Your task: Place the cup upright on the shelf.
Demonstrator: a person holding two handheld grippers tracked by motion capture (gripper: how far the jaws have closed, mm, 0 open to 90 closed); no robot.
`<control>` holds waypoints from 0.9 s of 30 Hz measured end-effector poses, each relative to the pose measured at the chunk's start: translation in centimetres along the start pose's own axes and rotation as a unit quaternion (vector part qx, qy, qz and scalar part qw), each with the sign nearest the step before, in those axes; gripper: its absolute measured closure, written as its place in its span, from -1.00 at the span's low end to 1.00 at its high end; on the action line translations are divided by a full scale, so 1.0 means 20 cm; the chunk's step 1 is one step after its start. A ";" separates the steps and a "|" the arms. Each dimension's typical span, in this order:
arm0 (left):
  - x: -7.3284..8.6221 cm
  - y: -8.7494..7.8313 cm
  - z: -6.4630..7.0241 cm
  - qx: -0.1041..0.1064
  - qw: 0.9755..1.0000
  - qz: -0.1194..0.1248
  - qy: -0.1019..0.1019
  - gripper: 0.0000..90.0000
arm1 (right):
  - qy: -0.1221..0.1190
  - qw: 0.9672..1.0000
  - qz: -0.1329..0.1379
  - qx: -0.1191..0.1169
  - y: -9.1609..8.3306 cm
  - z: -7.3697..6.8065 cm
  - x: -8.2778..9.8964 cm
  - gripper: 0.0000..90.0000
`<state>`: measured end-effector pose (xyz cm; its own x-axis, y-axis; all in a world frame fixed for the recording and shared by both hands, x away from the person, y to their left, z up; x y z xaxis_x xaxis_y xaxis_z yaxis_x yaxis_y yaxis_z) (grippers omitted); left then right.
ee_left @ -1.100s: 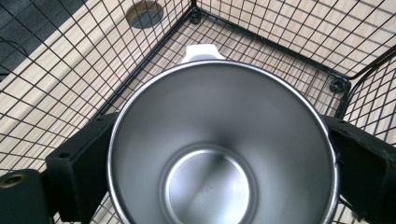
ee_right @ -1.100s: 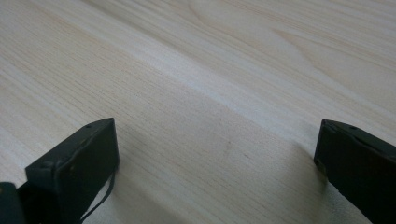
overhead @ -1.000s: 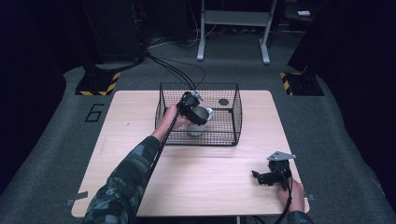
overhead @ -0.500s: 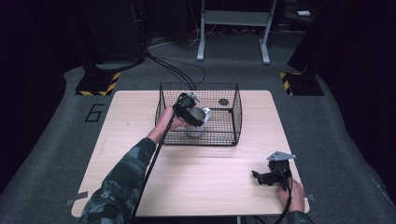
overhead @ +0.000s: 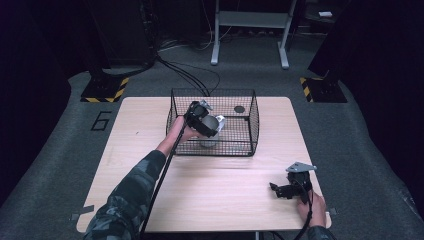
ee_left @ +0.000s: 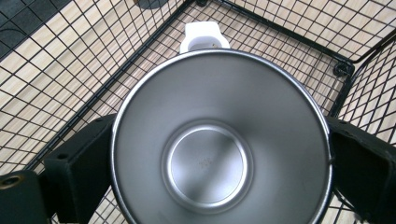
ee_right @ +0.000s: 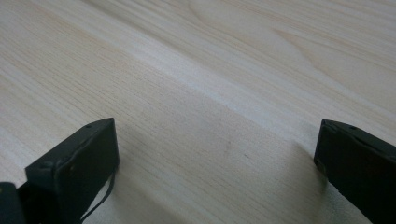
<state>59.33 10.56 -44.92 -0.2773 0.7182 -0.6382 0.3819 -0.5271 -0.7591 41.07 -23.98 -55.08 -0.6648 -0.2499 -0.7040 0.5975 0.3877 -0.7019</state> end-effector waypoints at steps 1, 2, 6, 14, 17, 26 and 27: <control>0.00 -0.01 0.00 -0.002 1.000 0.007 -0.005 -0.92 | 0.001 1.000 0.000 0.000 0.00 0.00 0.00 -1.00; -0.01 -0.02 -0.01 -0.001 1.000 0.013 -0.008 -0.96 | 0.000 1.000 0.000 0.000 0.00 0.00 0.00 -1.00; -0.02 -0.06 -0.01 -0.005 0.999 0.029 -0.014 -1.00 | -0.001 1.000 0.000 0.000 0.00 0.00 0.00 -1.00; -0.05 -0.19 0.00 -0.006 0.998 0.057 -0.013 -1.00 | -0.001 1.000 0.000 0.000 0.00 0.00 0.00 -1.00; -0.05 -0.24 0.02 -0.011 0.998 0.066 -0.012 -1.00 | -0.001 1.000 0.000 0.000 0.00 0.00 0.00 -1.00; -0.02 -0.42 0.10 -0.016 0.996 0.084 0.000 -1.00 | 0.000 1.000 0.000 0.000 0.00 0.00 0.00 -1.00; -0.01 -0.44 0.12 -0.017 0.996 0.089 -0.001 -1.00 | -0.001 1.000 0.000 0.000 0.00 0.00 0.00 -1.00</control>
Point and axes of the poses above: each handheld gripper's, and its own axes: y roughly forward along the jaws, x roughly out of its underside, z roughly to its right, the point moved 3 cm from there along y, roughly forward along the jaws, and after that the axes turned 9 degrees about y, right-handed, at the moved point
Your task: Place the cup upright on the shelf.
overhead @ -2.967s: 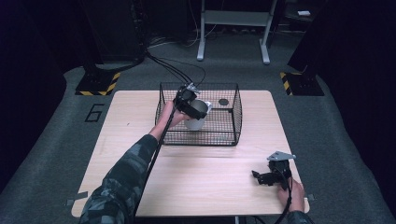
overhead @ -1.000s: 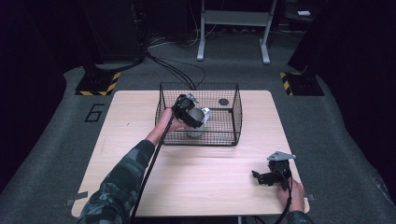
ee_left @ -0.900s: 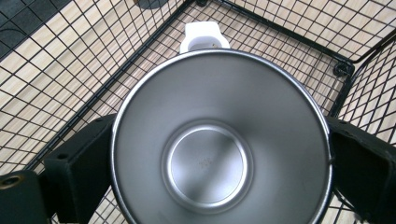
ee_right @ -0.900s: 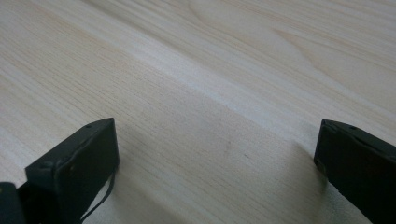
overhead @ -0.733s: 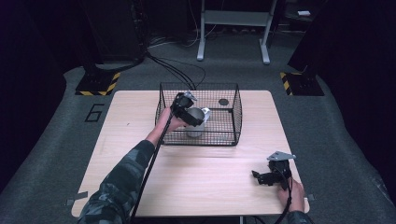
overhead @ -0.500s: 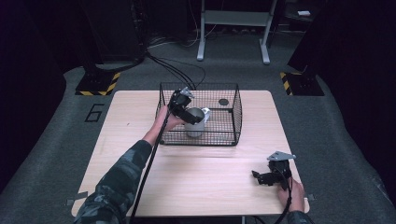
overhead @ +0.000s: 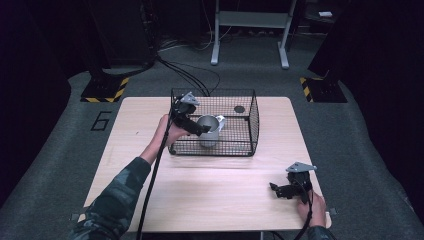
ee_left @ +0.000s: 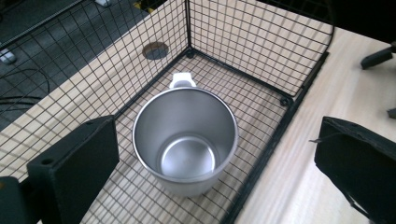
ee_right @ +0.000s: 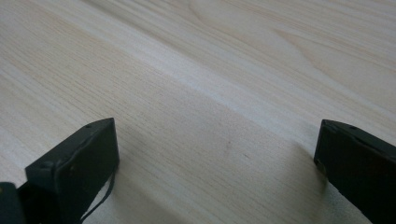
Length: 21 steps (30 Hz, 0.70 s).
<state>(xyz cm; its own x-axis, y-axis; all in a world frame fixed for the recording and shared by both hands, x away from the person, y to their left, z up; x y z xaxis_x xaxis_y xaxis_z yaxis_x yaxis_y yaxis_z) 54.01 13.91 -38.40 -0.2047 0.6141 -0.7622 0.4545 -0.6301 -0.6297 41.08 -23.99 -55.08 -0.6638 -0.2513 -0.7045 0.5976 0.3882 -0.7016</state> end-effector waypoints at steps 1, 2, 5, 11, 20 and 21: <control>0.00 -0.02 0.01 -0.001 1.000 0.002 0.005 -1.00 | 0.000 1.000 0.000 0.000 0.00 0.00 0.00 -1.00; 0.01 -0.04 0.02 -0.003 1.000 0.002 0.003 -1.00 | 0.000 1.000 0.000 0.000 0.00 0.00 0.00 -1.00; 0.02 -0.11 0.04 -0.014 1.000 0.005 0.010 -1.00 | 0.001 1.000 0.000 0.000 0.00 0.00 0.00 -1.00; 0.08 -0.24 0.09 -0.022 1.000 0.010 0.008 -1.00 | 0.001 1.000 0.000 0.000 0.00 0.00 0.00 -1.00; 0.28 -0.42 0.18 -0.046 0.999 0.020 0.000 -1.00 | 0.002 1.000 -0.001 0.000 0.00 0.00 0.00 -1.00; 0.31 -0.44 0.19 -0.047 0.999 0.018 -0.002 -1.00 | 0.002 1.000 -0.001 0.000 0.00 0.00 0.00 -1.00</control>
Point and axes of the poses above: each handheld gripper's, and its own axes: y roughly forward along the jaws, x roughly out of its underside, z roughly to its right, the point moved 3 cm from there along y, roughly forward along the jaws, and after that the axes turned 9 degrees about y, right-handed, at the moved point
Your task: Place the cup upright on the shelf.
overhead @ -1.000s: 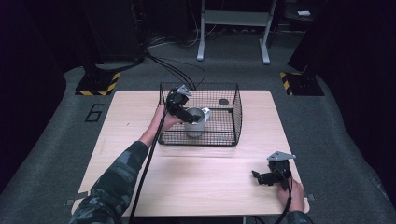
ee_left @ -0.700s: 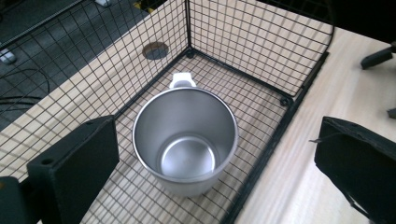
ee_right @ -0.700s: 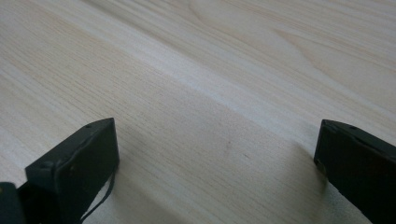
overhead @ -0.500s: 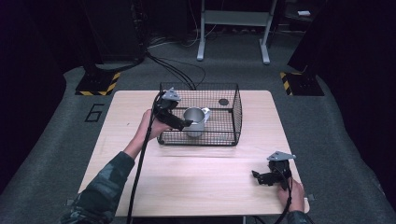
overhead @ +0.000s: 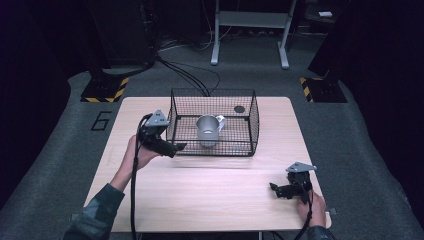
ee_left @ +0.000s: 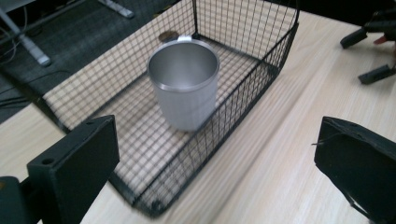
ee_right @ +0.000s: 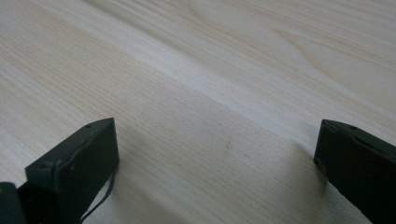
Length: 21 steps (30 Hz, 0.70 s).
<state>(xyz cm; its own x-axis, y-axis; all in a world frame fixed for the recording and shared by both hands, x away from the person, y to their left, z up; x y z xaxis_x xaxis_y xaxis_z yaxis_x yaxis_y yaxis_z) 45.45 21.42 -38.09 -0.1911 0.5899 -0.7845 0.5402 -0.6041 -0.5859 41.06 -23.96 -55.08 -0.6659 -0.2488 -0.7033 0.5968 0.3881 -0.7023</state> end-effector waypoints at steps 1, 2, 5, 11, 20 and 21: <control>0.03 -0.02 0.01 -0.002 1.000 0.001 -0.003 -1.00 | 0.000 1.000 0.000 0.000 0.00 0.00 0.00 -1.00; 0.05 -0.03 0.02 -0.004 1.000 -0.001 -0.005 -1.00 | 0.000 1.000 0.000 0.000 0.00 0.00 0.00 -1.00; 0.16 -0.08 0.04 -0.018 1.000 -0.007 -0.012 -1.00 | 0.000 1.000 0.000 0.000 0.00 0.00 0.00 -1.00; 0.40 -0.15 0.07 -0.043 0.998 -0.009 -0.048 -1.00 | 0.000 1.000 0.000 0.000 0.00 0.00 0.00 -1.00; 0.73 -0.15 0.08 -0.080 0.990 -0.038 -0.109 -1.00 | 0.000 1.000 0.000 0.000 0.00 0.00 0.00 -1.00; 0.77 -0.14 0.09 -0.085 0.989 -0.044 -0.111 -1.00 | 0.000 1.000 0.000 0.000 0.00 0.00 0.00 -1.00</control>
Point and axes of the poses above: each handheld gripper's, and its own axes: y roughly forward along the jaws, x roughly out of its underside, z roughly to its right, the point moved 3 cm from there along y, roughly forward along the jaws, and after that the axes turned 9 degrees about y, right-handed, at the moved point
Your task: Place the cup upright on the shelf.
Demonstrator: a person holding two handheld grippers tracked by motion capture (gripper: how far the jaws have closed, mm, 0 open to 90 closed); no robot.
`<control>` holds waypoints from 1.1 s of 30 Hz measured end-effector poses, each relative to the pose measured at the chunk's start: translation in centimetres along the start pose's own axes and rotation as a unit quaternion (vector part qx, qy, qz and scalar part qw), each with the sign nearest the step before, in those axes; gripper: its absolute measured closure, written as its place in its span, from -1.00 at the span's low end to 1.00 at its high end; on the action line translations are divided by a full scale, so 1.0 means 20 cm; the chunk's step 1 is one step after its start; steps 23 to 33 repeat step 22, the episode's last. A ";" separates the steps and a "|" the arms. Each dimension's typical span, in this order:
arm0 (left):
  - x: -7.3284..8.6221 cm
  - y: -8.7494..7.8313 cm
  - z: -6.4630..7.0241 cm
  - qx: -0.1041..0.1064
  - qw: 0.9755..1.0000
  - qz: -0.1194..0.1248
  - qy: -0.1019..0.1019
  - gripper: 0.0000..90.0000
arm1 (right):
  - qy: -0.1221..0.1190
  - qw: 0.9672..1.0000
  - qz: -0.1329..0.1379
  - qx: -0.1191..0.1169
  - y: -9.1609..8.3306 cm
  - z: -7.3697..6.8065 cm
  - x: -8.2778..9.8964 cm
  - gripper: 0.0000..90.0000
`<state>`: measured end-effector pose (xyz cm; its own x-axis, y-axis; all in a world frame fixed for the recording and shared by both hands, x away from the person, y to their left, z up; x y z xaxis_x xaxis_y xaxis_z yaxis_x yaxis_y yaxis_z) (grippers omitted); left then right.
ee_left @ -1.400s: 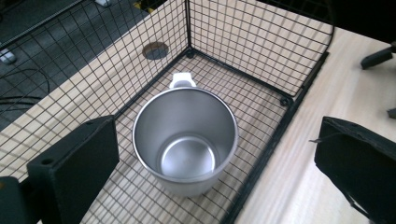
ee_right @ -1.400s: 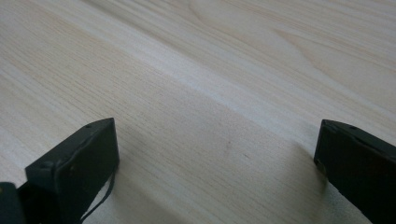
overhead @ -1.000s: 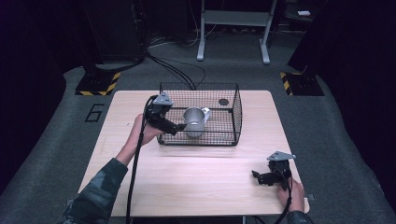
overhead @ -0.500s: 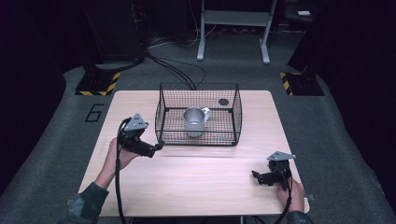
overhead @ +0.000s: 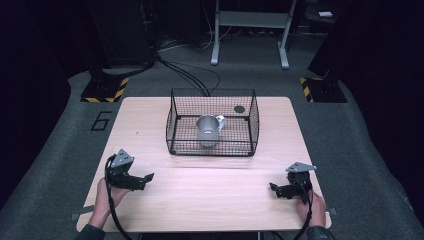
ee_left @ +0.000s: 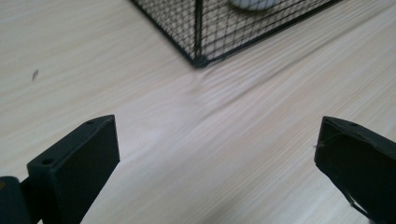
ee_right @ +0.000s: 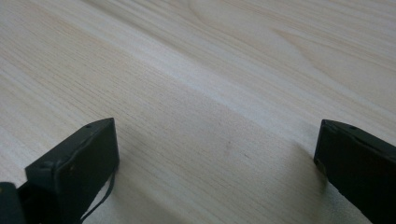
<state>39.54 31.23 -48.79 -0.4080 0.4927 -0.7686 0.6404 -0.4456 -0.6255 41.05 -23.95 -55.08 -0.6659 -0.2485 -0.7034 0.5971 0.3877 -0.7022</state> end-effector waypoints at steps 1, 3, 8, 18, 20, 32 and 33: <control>0.03 0.01 0.00 -0.005 1.000 -0.009 -0.002 -1.00 | 0.000 1.000 0.000 0.000 0.00 0.00 0.00 -1.00; 0.10 0.04 -0.01 -0.012 1.000 -0.013 -0.015 -1.00 | 0.000 1.000 0.000 0.000 0.00 0.00 0.00 -1.00; 0.22 0.08 -0.03 -0.027 0.998 -0.026 -0.046 -1.00 | 0.000 1.000 0.000 0.000 0.00 0.00 0.00 -1.00; 0.30 0.15 -0.03 -0.051 0.996 -0.050 -0.045 -1.00 | 0.000 1.000 0.000 0.000 0.00 0.00 0.00 -1.00; 0.30 0.15 -0.03 -0.048 0.996 -0.053 -0.045 -1.00 | 0.000 1.000 0.000 0.000 0.00 0.00 0.00 -1.00; 0.31 0.15 -0.04 -0.042 0.996 -0.056 -0.050 -1.00 | 0.000 1.000 0.000 0.000 0.00 0.00 0.00 -1.00; 0.31 0.15 -0.04 -0.042 0.996 -0.056 -0.050 -1.00 | 0.000 1.000 0.000 0.000 0.00 0.00 0.00 -1.00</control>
Point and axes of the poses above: each handheld gripper's, and its own axes: y roughly forward along the jaws, x roughly out of its underside, z roughly to its right, the point moved 3 cm from there along y, roughly forward along the jaws, and after that the axes turned 9 degrees about y, right-handed, at the moved point
